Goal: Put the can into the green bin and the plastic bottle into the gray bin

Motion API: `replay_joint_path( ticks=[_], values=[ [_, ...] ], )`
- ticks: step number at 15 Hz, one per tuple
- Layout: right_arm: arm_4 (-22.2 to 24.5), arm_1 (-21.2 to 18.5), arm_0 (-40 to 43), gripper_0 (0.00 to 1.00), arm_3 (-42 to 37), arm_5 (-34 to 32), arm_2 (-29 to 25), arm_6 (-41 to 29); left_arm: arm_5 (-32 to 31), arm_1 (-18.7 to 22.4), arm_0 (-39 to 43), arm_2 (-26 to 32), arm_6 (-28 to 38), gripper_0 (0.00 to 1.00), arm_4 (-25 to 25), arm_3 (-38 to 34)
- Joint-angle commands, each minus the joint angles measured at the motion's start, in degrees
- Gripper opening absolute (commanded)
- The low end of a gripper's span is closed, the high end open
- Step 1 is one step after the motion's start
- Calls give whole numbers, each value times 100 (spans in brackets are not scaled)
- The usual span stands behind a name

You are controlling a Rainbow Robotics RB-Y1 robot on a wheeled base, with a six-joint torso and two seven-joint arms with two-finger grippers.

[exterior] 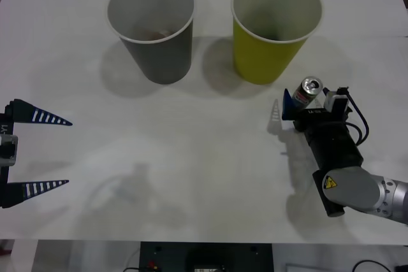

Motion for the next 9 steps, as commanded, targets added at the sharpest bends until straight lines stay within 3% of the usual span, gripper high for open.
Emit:
replay_joint_path(
  ticks=[1,6,7,8,9],
  values=[
    [-54,112,-84,100,115,-12,-42,2,0,0,0,0,0,100,0,0],
    [-63,235,-180,100,335,-64,-51,2,0,0,0,0,0,100,0,0],
    [-63,226,-180,88,335,-64,-51,11,0,0,0,0,0,100,0,0],
    [-63,226,-198,60,335,-64,-51,11,0,0,0,0,0,100,0,0],
    [-63,226,-207,13,335,-64,-51,11,0,0,0,0,0,100,0,0]
  ],
)
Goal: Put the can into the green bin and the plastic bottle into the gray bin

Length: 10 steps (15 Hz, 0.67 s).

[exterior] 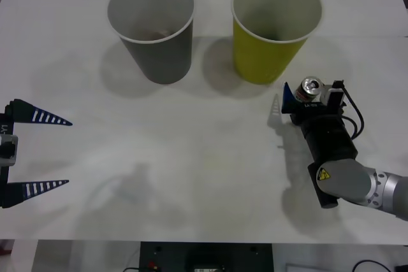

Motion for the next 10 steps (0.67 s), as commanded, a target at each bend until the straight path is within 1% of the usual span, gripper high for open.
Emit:
replay_joint_path(
  ticks=[1,8,10],
  values=[
    [0,6,-29,0,0,-54,-1,2,0,0,0,0,0,100,0,0],
    [71,-12,-37,0,-9,-98,-1,11,0,0,0,0,0,100,0,0],
    [123,-91,-29,0,-124,-124,-1,20,0,0,0,0,0,100,0,0]
  ],
)
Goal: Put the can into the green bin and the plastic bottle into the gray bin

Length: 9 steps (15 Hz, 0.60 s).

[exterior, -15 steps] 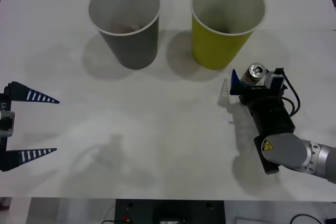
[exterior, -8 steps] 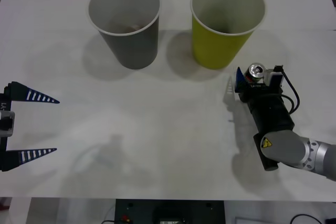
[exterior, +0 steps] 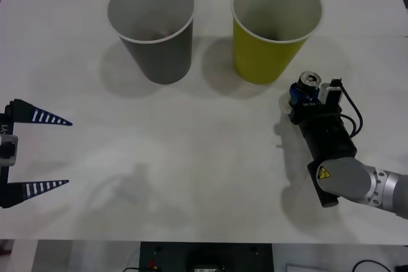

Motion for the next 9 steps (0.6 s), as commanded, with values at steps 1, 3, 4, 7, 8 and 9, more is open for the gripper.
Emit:
replay_joint_path(
  ticks=[1,3,4,7,8,9],
  values=[
    [74,-136,8,0,-207,-42,1,19,0,0,0,0,0,100,0,0],
    [170,-356,16,0,-453,-121,-8,45,0,0,0,0,0,100,0,0],
    [250,-470,43,0,-567,-244,-43,63,0,0,0,0,0,100,0,0],
    [900,-839,324,0,-849,-973,-535,133,0,0,0,0,0,100,0,0],
    [1093,-945,412,0,-928,-1193,-702,142,0,0,0,0,0,100,0,0],
    [1419,-1068,526,0,-1007,-1492,-913,160,0,0,0,0,0,100,0,0]
  ],
)
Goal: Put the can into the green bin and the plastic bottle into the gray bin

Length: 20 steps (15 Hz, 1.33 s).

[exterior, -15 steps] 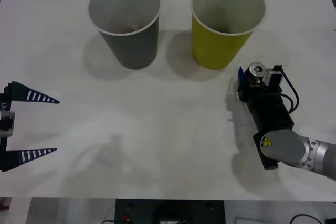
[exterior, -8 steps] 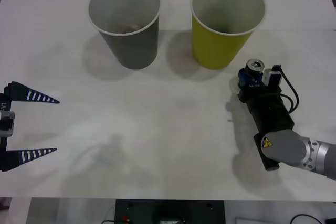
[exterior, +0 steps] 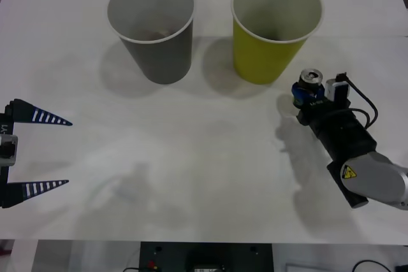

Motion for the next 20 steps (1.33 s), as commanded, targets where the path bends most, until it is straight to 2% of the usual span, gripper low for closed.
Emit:
replay_joint_path(
  ticks=[1,4,7,8,11,14,20],
  values=[
    [777,-289,252,0,-164,-740,-490,35,0,0,0,0,0,100,0,0],
    [1946,-561,621,0,-357,-2024,-1395,35,0,0,0,0,0,100,0,0],
    [2755,-860,1113,0,-937,-3553,-2476,35,0,0,0,0,0,100,0,0],
    [2887,-913,1280,0,-1166,-4080,-2854,35,0,0,0,0,0,100,0,0],
    [2878,-1027,1860,0,-1957,-5812,-4146,17,0,0,0,0,0,100,0,0],
    [2790,-1027,2159,0,-2352,-7051,-5016,-132,0,0,0,0,0,100,0,0],
    [2720,-983,2247,0,-2985,-9424,-6537,-1565,0,0,0,0,0,100,0,0]
  ],
)
